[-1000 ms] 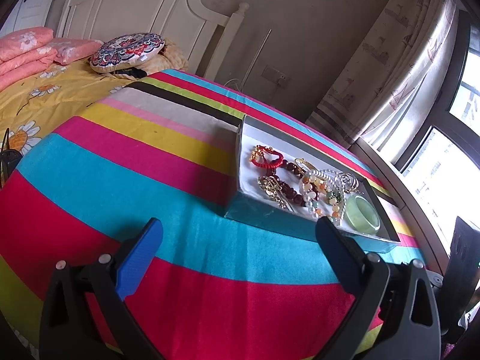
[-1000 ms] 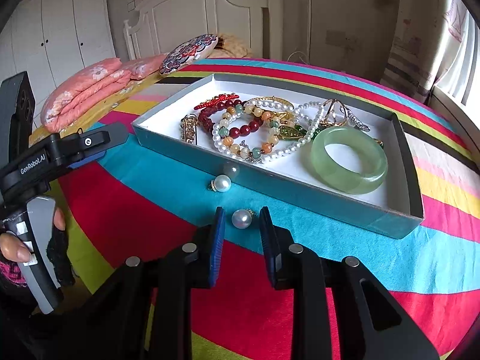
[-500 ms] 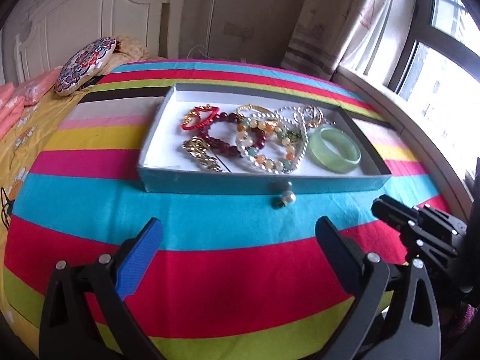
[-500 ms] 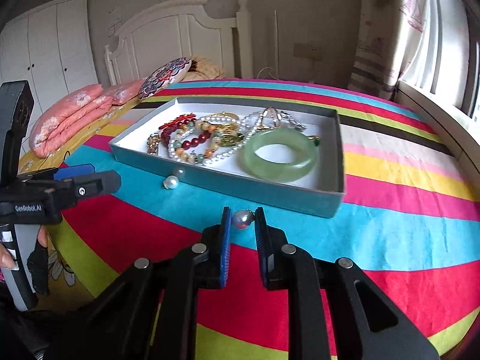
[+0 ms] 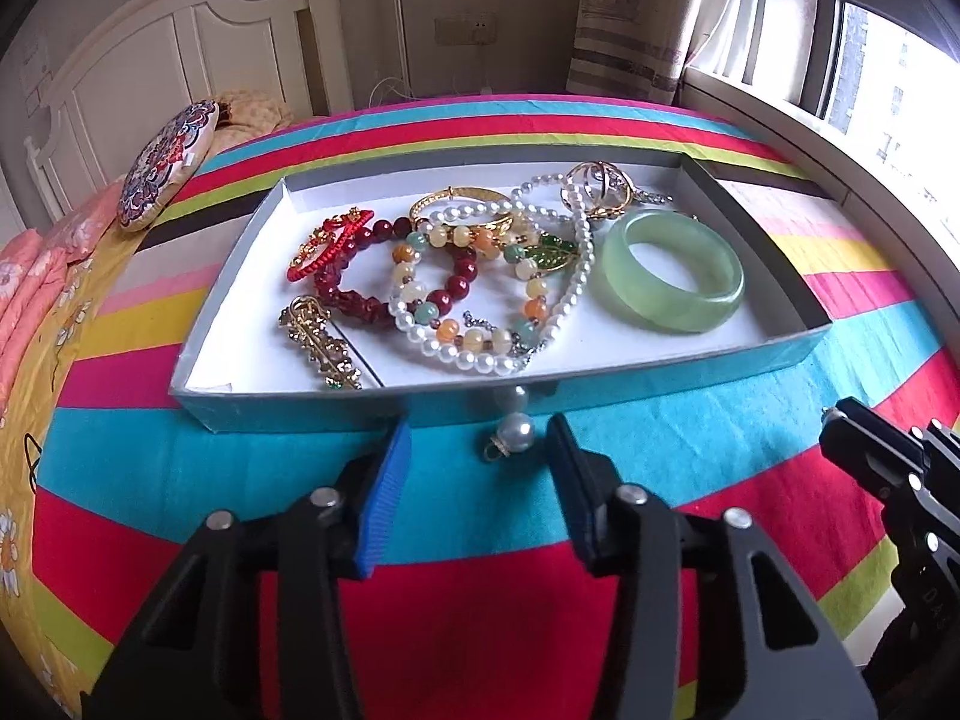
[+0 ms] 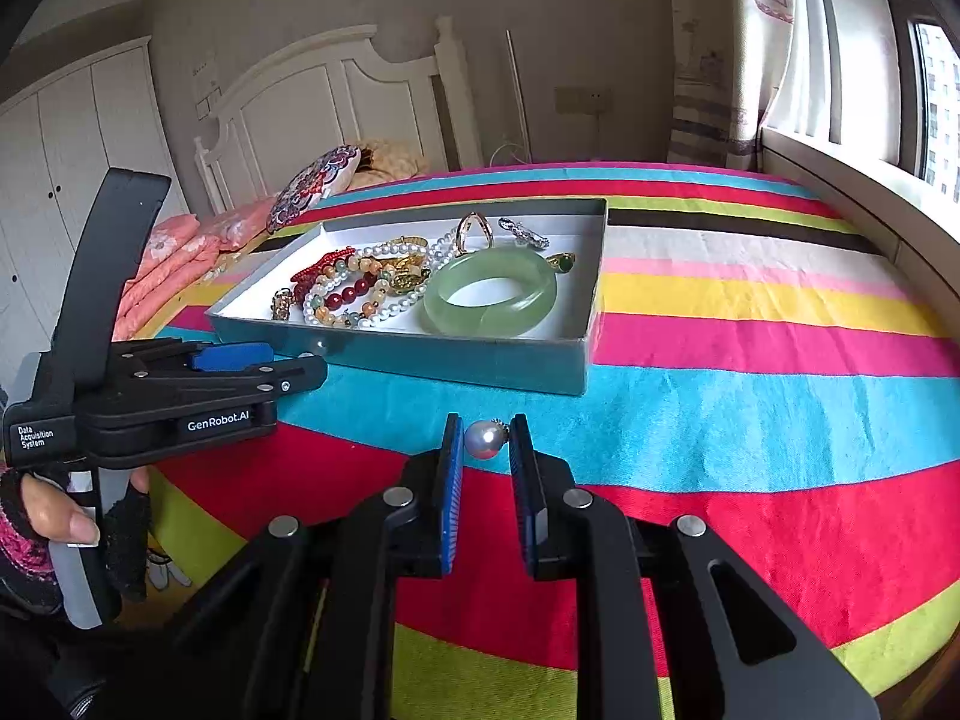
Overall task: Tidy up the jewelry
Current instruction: 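Grasp the other pearl earring with the left gripper while the right holds its earring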
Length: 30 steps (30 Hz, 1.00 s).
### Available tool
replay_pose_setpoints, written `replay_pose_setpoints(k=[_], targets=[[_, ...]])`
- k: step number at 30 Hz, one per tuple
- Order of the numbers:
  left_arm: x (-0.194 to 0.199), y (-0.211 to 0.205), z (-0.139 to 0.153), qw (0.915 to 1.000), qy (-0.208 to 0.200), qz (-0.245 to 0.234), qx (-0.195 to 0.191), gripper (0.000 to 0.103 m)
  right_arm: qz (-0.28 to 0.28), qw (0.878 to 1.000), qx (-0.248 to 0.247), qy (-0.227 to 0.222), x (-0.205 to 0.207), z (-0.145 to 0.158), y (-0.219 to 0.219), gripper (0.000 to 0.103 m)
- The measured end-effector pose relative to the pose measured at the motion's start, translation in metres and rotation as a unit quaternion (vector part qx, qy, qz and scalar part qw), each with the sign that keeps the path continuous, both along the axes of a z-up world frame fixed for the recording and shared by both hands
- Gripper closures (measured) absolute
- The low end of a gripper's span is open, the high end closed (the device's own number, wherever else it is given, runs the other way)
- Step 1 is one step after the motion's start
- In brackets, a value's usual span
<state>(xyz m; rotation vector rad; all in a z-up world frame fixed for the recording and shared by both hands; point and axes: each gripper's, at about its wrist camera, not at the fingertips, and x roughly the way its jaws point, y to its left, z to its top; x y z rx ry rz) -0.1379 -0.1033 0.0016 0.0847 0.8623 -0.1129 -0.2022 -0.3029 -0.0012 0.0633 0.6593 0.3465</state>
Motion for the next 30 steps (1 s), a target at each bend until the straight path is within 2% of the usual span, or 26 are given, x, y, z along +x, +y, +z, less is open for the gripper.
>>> replay_pose_setpoints(k=[1, 9, 10, 11, 13, 18, 19, 21, 23, 25, 28, 30], targets=[[-0.002, 0.000, 0.000, 1.0000, -0.004, -0.004, 0.003, 0.089, -0.001, 1.000, 0.001, 0.000, 0.000, 0.000, -0.001, 0.085], [-0.023, 0.032, 0.001, 0.9999, -0.006, 0.004, -0.012, 0.089, 0.003, 1.000, 0.007, -0.008, -0.008, 0.004, -0.005, 0.085], [-0.026, 0.037, 0.001, 0.9999, -0.007, 0.004, -0.012, 0.085, 0.005, 1.000, 0.007, -0.007, -0.008, 0.003, -0.005, 0.085], [-0.028, 0.040, 0.000, 0.9999, -0.010, 0.005, -0.010, 0.066, 0.007, 1.000, 0.008, -0.004, -0.007, 0.002, -0.004, 0.085], [-0.030, 0.047, -0.001, 0.9997, -0.019, 0.014, -0.012, 0.038, 0.012, 1.000, 0.007, 0.001, -0.006, -0.001, -0.001, 0.085], [-0.029, 0.052, -0.004, 0.9995, -0.027, 0.008, -0.016, 0.039, 0.015, 1.000, -0.004, 0.011, -0.004, -0.008, 0.005, 0.085], [-0.028, 0.051, -0.004, 0.9994, -0.029, 0.007, -0.017, 0.040, 0.014, 1.000, -0.006, 0.013, -0.004, -0.010, 0.005, 0.085], [-0.026, 0.048, -0.005, 0.9993, -0.036, 0.003, -0.012, 0.049, 0.012, 1.000, -0.002, 0.014, -0.003, -0.011, 0.004, 0.085], [-0.026, 0.043, -0.005, 0.9991, -0.042, -0.010, -0.008, 0.067, 0.011, 1.000, -0.001, 0.014, -0.003, -0.012, 0.004, 0.085], [-0.027, 0.037, -0.005, 0.9988, -0.046, -0.017, -0.001, 0.074, 0.011, 1.000, -0.011, 0.011, -0.004, -0.012, 0.006, 0.085], [-0.032, 0.032, -0.006, 0.9980, -0.058, -0.021, 0.013, 0.075, 0.010, 1.000, -0.024, 0.006, -0.004, -0.013, 0.010, 0.085], [-0.033, 0.033, -0.006, 0.9980, -0.059, -0.022, 0.009, 0.076, 0.009, 1.000, -0.030, 0.004, -0.005, -0.013, 0.011, 0.085]])
